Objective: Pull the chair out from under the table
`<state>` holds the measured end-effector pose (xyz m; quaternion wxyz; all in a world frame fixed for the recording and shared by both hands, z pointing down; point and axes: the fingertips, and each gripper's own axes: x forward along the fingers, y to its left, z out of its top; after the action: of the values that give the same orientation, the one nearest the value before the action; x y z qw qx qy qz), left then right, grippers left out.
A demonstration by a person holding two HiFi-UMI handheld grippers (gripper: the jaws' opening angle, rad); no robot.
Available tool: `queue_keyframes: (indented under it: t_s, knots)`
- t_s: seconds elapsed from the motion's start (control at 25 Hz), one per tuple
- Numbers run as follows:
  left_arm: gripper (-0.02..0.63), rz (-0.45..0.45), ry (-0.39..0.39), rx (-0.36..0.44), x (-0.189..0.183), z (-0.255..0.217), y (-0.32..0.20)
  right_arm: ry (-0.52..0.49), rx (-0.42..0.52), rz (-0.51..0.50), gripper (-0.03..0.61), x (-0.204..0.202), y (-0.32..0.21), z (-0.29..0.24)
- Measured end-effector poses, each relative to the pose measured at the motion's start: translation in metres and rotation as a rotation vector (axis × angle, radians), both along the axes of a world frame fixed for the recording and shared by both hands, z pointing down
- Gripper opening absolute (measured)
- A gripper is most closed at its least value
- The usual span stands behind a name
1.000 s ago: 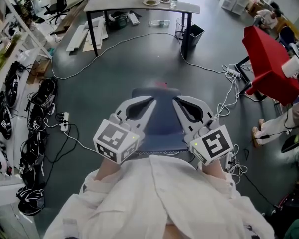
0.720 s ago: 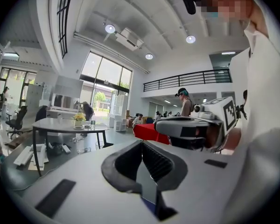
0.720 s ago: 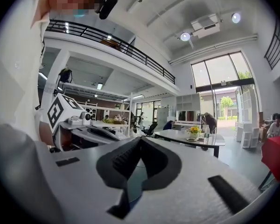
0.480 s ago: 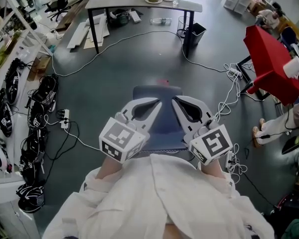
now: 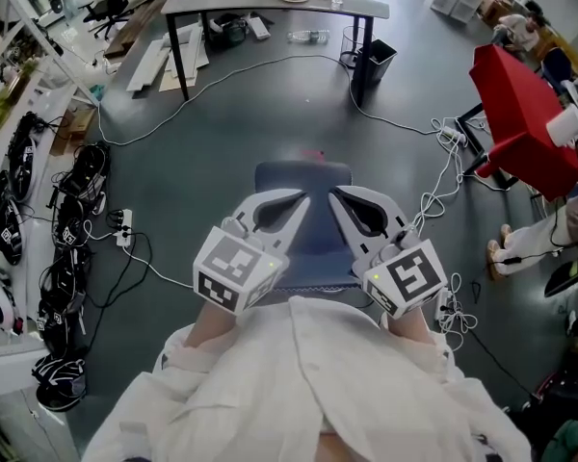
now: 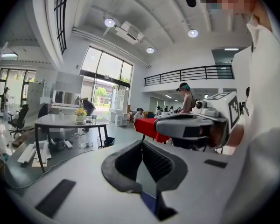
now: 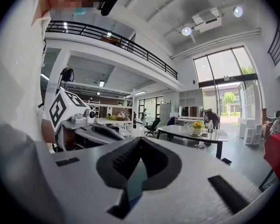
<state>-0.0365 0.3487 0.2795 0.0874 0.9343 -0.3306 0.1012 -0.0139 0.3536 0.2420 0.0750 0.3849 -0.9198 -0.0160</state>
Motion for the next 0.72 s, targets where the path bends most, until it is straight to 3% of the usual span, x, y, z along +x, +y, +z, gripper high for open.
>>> queue_keyframes:
  t_s: [0.72]
  knots:
    - [0.018,0.008,-0.019,-0.017,0.005,0.006,0.003,0.02,-0.056,-0.026,0.003,0.002,0.004,0.017]
